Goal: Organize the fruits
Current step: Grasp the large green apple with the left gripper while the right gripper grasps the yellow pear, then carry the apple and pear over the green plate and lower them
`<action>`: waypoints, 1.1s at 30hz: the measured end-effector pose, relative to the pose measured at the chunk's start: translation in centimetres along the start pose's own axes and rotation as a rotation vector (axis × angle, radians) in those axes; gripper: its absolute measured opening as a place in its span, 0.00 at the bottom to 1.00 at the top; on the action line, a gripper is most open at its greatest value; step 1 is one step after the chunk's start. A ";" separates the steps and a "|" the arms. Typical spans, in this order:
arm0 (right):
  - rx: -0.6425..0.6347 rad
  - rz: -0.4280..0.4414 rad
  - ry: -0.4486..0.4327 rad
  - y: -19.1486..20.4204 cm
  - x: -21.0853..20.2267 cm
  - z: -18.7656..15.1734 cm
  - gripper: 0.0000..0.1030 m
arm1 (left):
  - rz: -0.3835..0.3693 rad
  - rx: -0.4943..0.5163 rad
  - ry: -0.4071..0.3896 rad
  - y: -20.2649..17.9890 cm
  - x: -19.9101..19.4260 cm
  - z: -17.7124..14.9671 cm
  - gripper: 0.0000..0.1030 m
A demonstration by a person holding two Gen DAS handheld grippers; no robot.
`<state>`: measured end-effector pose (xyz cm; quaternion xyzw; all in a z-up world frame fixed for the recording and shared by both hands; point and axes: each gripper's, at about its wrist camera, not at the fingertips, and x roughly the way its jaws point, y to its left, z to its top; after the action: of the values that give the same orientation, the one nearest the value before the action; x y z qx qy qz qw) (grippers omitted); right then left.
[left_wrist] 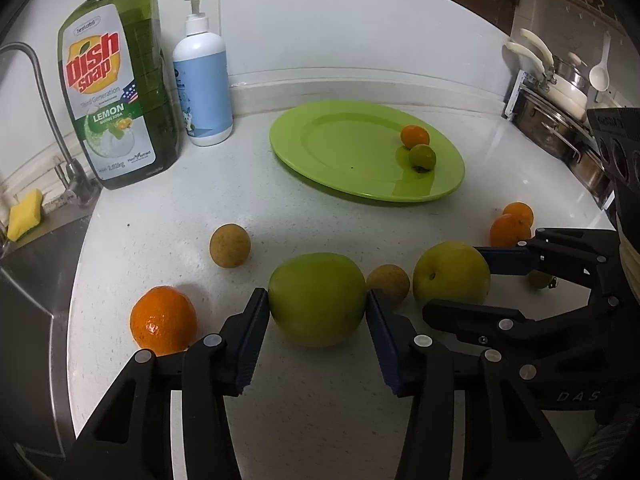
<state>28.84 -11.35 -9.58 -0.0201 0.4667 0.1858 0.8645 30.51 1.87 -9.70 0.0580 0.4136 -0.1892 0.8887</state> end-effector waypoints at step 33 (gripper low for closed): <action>0.064 -0.036 -0.208 -3.1 -7.2 3.7 0.52 | 0.013 -0.026 -0.169 -1.9 -5.6 5.6 0.47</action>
<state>29.29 -15.67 -2.11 0.0187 0.3796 0.1563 0.9117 30.50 0.33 -1.77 0.0330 0.3391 -0.1821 0.9223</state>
